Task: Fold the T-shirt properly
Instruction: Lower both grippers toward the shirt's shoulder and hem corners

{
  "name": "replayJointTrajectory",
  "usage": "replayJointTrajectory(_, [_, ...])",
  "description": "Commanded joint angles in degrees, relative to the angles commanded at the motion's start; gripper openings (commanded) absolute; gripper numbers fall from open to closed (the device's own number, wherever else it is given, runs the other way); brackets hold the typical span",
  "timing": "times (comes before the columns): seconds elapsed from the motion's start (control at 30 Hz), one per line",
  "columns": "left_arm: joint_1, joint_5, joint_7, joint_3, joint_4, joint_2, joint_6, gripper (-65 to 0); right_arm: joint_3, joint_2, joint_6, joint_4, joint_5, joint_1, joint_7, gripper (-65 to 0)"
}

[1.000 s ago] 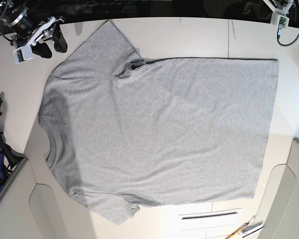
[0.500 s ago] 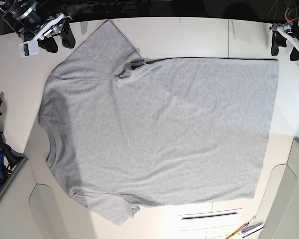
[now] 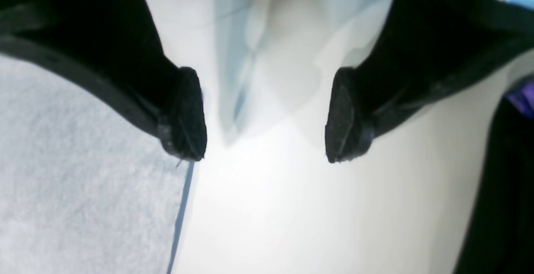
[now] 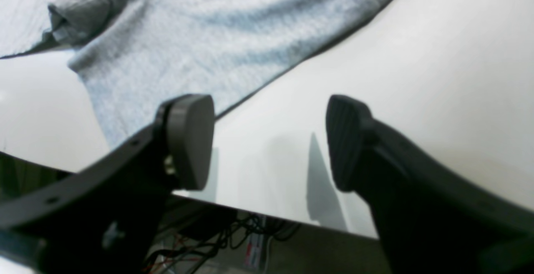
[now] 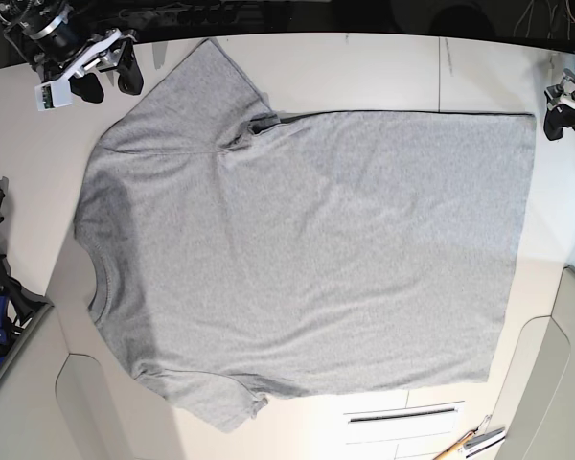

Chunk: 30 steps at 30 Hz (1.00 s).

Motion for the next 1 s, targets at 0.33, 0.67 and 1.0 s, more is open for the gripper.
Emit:
replayJointTrajectory(0.33, [0.0,-4.2,5.9,8.1,0.0,0.0,-2.8,-17.3,-0.3,-6.7,0.02,0.0,1.0,0.0,0.0,-23.3])
replayJointTrajectory(0.67, [0.0,-3.7,5.9,10.2,0.0,0.0,-2.8,-17.3,-4.1,-9.8,0.00,-0.1,-0.4,0.7,0.3,-23.3])
replayJointTrajectory(1.0, [0.0,-1.2,5.9,10.2,0.0,0.0,-2.8,-17.3,-5.0,-10.0,-0.02,-8.7,-1.0,4.6,0.4,-23.4])
